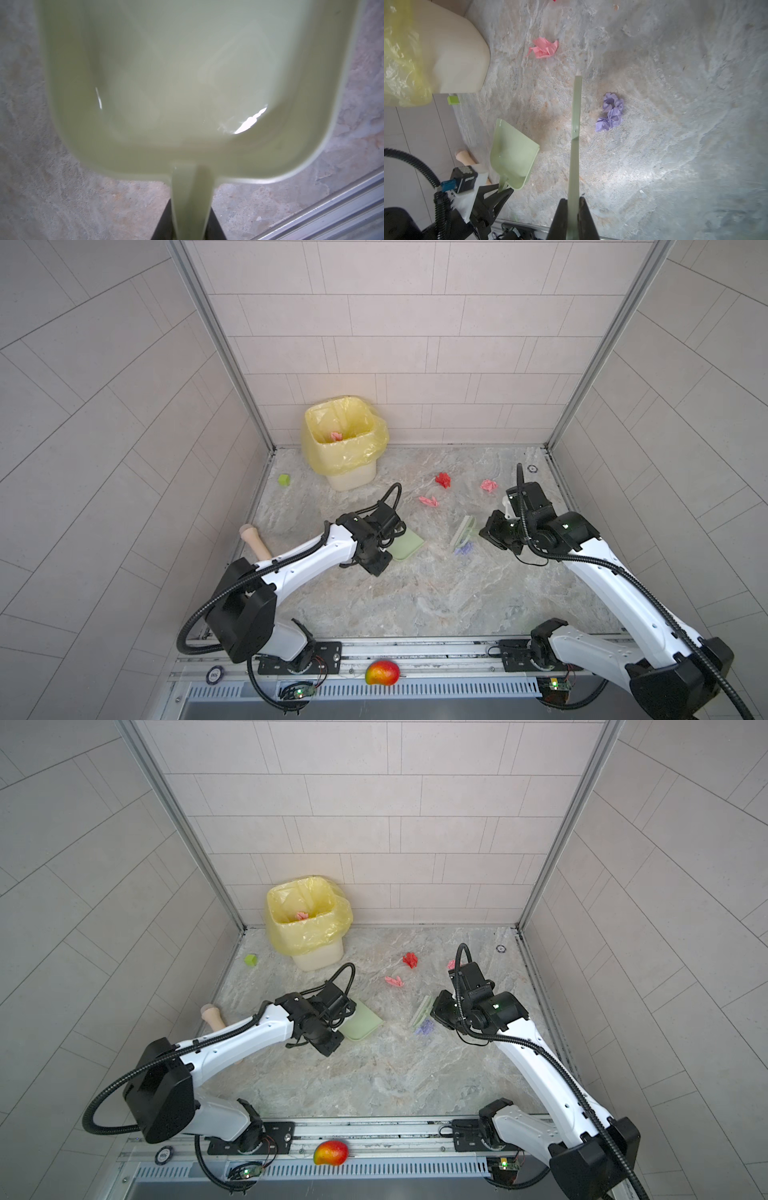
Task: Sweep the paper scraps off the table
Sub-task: 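Lower the dustpan beside the purple scrap with left while right brush approaches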
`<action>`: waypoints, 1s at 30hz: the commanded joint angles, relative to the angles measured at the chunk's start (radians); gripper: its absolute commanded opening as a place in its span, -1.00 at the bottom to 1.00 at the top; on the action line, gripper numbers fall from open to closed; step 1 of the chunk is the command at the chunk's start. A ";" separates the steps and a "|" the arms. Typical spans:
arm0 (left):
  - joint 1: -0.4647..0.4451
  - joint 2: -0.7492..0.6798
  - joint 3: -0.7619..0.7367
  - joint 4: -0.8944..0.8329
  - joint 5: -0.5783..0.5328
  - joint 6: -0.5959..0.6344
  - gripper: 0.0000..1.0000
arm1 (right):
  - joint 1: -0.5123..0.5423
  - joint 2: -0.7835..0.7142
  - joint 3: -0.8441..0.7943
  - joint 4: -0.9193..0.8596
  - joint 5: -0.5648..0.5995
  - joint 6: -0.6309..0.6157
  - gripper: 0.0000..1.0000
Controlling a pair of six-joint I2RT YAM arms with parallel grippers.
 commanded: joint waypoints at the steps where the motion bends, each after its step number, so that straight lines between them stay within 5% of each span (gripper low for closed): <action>1: -0.042 0.031 0.032 -0.031 0.027 0.035 -1.00 | -0.026 0.037 0.099 -0.173 0.095 -0.232 -1.00; 6: -0.103 0.096 0.060 -0.038 0.020 0.083 -1.00 | -0.026 0.180 0.252 -0.326 0.138 -0.475 -1.00; 14: -0.172 0.192 0.127 -0.036 0.021 0.162 -1.00 | -0.024 0.353 0.388 -0.500 0.250 -0.667 -1.00; 30: -0.202 0.397 0.292 -0.007 -0.045 0.203 -1.00 | 0.002 0.469 0.351 -0.428 0.199 -0.697 -1.00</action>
